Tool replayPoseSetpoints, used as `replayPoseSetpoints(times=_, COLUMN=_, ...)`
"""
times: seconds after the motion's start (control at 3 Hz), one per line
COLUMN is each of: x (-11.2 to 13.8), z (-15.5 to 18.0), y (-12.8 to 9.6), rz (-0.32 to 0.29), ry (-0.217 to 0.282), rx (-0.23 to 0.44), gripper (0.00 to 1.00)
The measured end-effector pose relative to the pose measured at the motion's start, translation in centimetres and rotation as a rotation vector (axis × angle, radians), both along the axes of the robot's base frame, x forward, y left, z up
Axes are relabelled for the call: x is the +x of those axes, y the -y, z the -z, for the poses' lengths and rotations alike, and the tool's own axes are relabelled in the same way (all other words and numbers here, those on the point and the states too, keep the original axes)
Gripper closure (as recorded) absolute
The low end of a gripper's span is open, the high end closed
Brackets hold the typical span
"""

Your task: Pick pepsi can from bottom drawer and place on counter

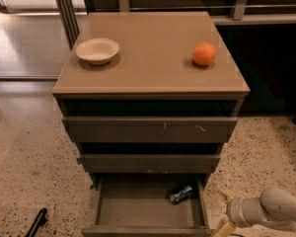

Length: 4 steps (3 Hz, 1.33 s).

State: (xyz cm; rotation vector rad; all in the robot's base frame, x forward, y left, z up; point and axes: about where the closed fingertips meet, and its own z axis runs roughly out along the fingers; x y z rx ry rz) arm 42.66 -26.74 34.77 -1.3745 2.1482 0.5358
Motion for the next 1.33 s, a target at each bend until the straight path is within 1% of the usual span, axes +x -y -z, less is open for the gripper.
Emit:
replayPoseSetpoints(times=0.33, x=1.7, z=2.0, y=-0.7, rz=0.007, ry=0.008, rx=0.016, gripper=0.0)
replayPoseSetpoints(times=1.0, x=4.3, z=5.6, y=-2.5, rz=-0.018, ry=-0.042, rx=0.071, gripper=0.0)
replayPoseSetpoints(times=1.33, x=5.6, z=6.8, y=-4.0, rz=-0.057, ry=-0.064, rx=0.09, gripper=0.0)
